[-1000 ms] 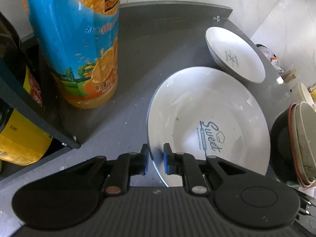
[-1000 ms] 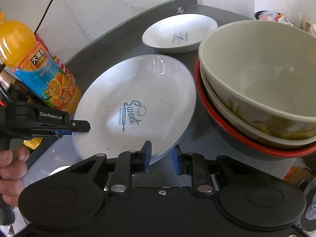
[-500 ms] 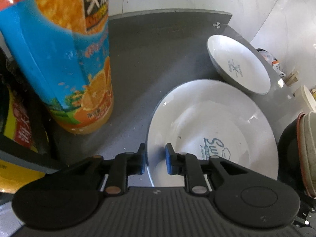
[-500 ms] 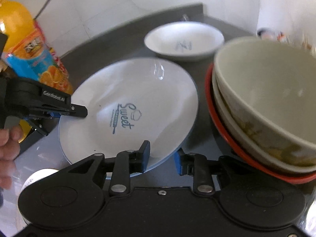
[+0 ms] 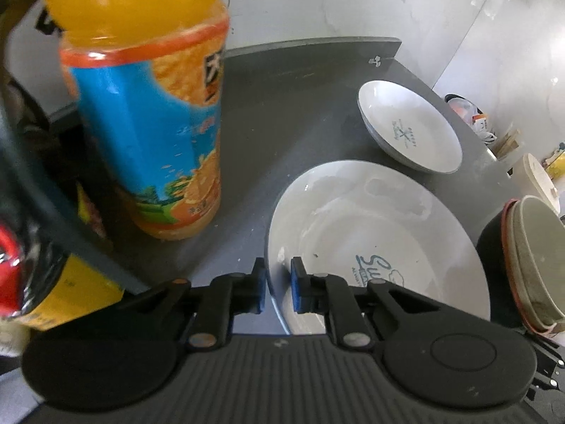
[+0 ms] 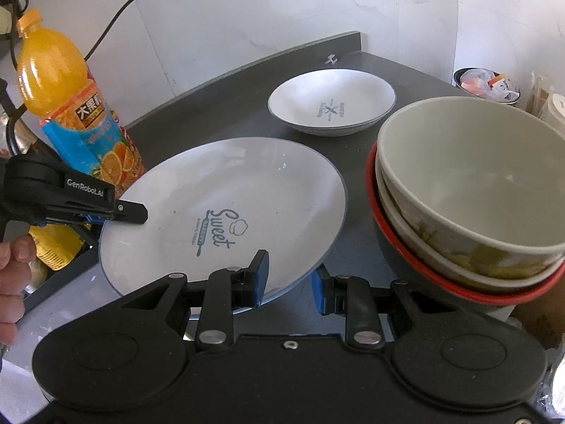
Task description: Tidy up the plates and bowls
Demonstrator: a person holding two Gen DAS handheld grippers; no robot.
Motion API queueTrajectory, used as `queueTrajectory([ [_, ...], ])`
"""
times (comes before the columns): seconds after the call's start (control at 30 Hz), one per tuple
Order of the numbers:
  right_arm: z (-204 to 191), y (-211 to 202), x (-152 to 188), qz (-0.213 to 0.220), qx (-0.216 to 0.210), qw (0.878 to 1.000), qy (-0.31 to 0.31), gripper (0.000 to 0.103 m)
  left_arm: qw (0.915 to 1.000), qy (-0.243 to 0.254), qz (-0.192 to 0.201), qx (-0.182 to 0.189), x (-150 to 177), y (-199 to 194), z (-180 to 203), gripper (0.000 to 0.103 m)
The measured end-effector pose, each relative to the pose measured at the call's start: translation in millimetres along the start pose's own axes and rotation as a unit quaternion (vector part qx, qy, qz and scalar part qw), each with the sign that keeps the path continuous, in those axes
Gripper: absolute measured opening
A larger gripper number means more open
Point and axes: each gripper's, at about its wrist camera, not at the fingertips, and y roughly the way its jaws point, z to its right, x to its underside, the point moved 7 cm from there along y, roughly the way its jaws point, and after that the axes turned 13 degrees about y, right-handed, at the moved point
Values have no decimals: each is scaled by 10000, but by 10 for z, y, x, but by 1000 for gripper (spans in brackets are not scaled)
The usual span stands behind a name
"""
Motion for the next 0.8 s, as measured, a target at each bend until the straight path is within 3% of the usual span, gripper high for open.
queueTrajectory([
  [0.4, -118, -303, 84, 127, -94, 9997, -180, 25, 9998, -157, 135, -28, 105, -348, -49, 12],
  [0.8, -37, -648, 238, 178, -374, 9984, -396, 25, 9986, -374, 311, -190, 417, -764, 60, 12],
])
